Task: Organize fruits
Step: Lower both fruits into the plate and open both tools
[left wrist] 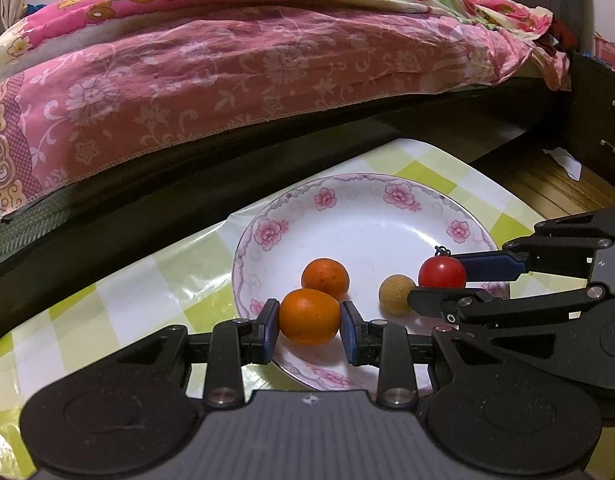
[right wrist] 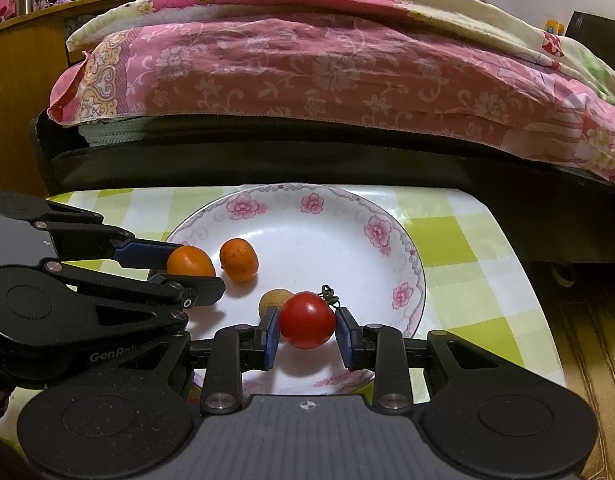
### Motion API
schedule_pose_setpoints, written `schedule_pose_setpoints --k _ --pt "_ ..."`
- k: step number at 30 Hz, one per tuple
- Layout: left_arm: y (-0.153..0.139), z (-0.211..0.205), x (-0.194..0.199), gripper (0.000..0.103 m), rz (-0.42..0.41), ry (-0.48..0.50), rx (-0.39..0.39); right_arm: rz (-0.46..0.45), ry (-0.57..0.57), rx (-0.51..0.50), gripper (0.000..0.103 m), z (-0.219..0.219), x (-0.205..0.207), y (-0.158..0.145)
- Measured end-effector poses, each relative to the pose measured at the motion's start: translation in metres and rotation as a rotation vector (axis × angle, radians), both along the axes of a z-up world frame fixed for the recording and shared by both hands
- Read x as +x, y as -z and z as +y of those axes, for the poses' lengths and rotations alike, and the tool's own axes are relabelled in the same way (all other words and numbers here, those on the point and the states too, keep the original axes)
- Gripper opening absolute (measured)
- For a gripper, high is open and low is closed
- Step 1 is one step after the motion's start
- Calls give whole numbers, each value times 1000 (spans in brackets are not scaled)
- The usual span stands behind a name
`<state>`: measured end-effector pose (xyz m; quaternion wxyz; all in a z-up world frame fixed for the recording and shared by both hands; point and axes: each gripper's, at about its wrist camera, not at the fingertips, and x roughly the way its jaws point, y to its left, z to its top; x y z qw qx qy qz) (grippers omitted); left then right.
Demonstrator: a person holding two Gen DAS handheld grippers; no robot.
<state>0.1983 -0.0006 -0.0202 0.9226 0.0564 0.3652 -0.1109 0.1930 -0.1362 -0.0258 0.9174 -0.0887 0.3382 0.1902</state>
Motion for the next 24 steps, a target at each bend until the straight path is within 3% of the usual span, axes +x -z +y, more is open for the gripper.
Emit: schedule_pose_setpoints --k 24 --pt "4 2 13 39 -8 -7 -12 -27 -5 26 28 -2 7 1"
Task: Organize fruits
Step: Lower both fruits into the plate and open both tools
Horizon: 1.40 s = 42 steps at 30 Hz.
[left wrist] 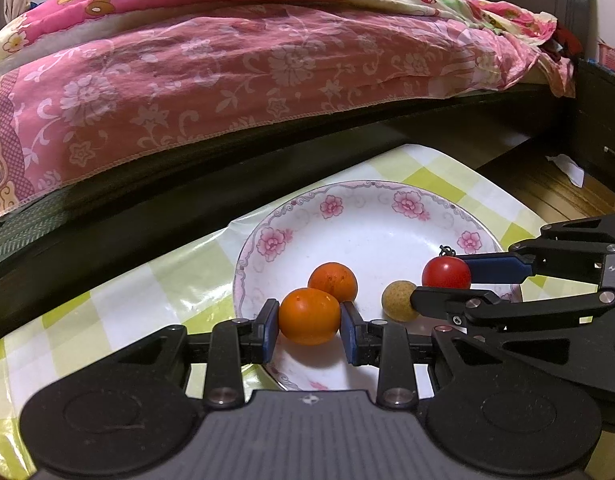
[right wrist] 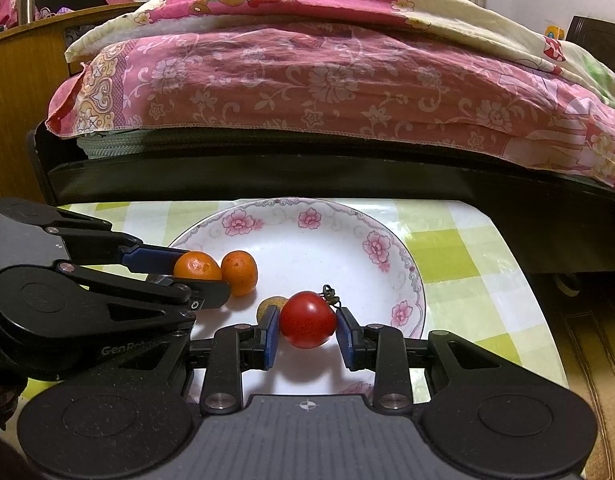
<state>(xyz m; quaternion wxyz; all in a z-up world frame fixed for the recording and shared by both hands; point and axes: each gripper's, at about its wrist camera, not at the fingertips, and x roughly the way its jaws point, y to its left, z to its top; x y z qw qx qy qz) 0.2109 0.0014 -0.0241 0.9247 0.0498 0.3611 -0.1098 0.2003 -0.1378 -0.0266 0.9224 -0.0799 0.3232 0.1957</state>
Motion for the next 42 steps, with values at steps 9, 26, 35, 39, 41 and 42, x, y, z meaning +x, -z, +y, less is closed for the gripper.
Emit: schedule_pose_setpoints --k 9,26,35,39,41,42 --pt "1 -1 -1 39 -2 1 8 -1 2 -1 28 0 -1 0" --pt "-7 -4 -4 41 -20 7 28 -4 15 -5 31 -2 -2 -2" --pt "-11 -4 -9 41 -40 8 32 -17 22 -3 31 -3 -4 -4" --pt "-16 -4 -11 41 -50 7 27 -25 25 0 31 -4 -4 -6" --pt "-18 -3 -13 41 -55 7 25 -28 29 2 32 -5 -5 -7" --pt "-19 -3 -14 41 -58 7 25 -30 32 3 32 -6 -6 -8"
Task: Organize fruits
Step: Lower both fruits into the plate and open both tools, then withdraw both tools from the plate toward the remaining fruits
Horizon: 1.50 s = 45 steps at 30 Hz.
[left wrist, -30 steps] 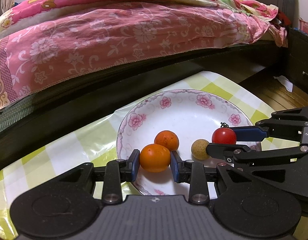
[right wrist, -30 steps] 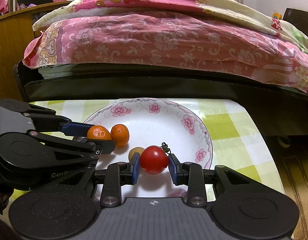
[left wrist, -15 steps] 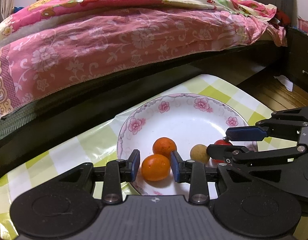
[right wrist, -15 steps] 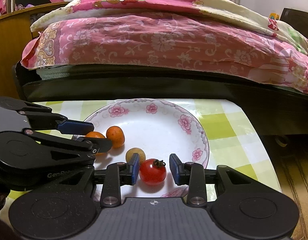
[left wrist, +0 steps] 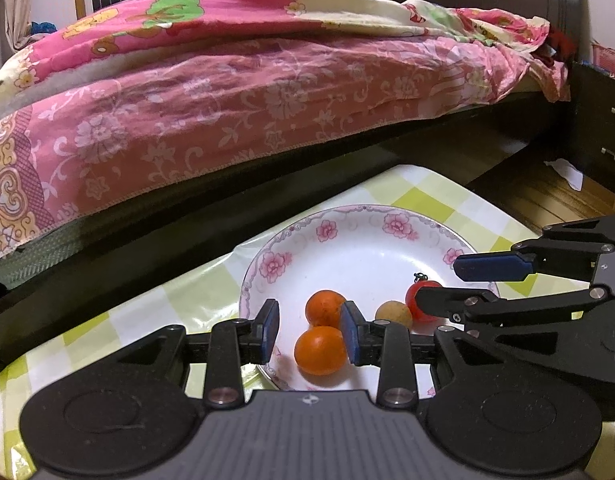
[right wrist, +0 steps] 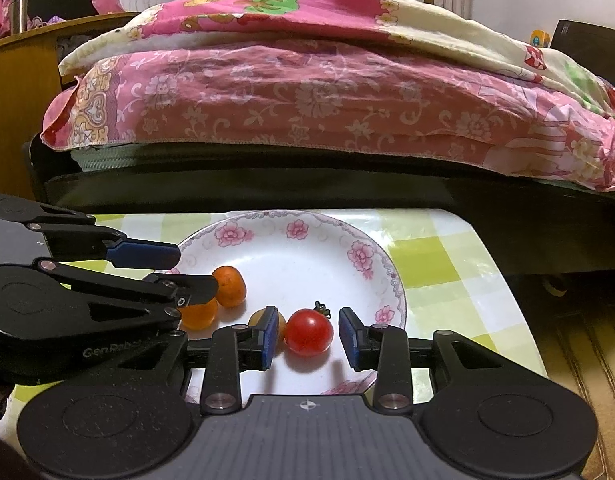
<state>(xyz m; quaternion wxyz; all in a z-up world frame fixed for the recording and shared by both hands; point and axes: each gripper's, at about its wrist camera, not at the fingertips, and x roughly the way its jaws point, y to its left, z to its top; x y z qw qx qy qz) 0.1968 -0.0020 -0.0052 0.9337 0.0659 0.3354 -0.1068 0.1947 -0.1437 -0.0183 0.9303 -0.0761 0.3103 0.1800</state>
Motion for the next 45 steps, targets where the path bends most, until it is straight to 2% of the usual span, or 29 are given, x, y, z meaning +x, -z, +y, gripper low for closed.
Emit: schedule_pose_setpoints --k 17,22,33,40,45 --pt "-29 14 -44 45 -41 -19 -15 -36 6 20 35 1 -35 -28" --pt "-33 20 -65 47 -37 -21 -19 -17 13 32 36 -1 -52 -32" --pt "-29 33 -107 47 17 -28 -9 45 4 13 36 9 -91 -22" --pt "-22 39 -132 47 66 -4 40 69 -29 28 36 19 -110 -17" --pt "-7 43 -134 48 125 0 15 66 -61 15 36 26 -123 -17"
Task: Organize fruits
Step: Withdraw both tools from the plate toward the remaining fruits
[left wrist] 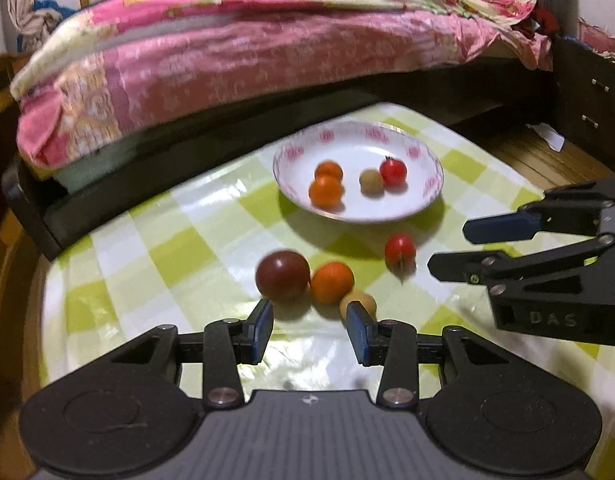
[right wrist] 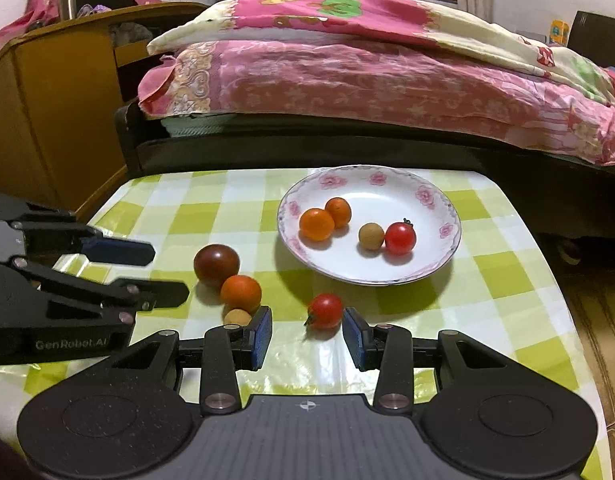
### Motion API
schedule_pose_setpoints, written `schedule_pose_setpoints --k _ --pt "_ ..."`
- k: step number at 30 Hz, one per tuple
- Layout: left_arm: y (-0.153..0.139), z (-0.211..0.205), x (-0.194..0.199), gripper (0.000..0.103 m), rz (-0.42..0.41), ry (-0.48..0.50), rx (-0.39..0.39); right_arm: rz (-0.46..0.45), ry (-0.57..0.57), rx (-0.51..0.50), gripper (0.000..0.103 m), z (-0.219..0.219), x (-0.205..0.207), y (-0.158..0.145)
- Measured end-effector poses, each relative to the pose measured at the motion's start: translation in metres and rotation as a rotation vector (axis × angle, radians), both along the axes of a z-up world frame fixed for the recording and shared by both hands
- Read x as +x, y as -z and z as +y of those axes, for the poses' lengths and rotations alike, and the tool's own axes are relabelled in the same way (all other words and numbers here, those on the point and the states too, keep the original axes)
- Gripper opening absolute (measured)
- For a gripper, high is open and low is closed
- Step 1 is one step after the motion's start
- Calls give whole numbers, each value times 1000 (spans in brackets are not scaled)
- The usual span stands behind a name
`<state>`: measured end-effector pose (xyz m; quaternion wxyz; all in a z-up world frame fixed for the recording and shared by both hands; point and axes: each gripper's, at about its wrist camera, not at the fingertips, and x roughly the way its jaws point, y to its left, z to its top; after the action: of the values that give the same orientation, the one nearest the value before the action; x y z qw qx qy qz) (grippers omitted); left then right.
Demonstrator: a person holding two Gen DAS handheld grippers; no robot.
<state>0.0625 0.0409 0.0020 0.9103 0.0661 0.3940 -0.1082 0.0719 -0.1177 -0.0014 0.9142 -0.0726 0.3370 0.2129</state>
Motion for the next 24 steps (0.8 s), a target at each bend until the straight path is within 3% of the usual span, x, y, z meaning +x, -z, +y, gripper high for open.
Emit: schedule_pose_setpoints --k 9,18,24 --pt "31 -31 19 48 65 48 -10 38 70 -18 36 -14 1 6" --pt "46 -41 28 48 54 37 9 60 90 13 36 -27 14 10" --pt "43 -38 24 35 42 52 2 79 90 22 36 -27 24 15"
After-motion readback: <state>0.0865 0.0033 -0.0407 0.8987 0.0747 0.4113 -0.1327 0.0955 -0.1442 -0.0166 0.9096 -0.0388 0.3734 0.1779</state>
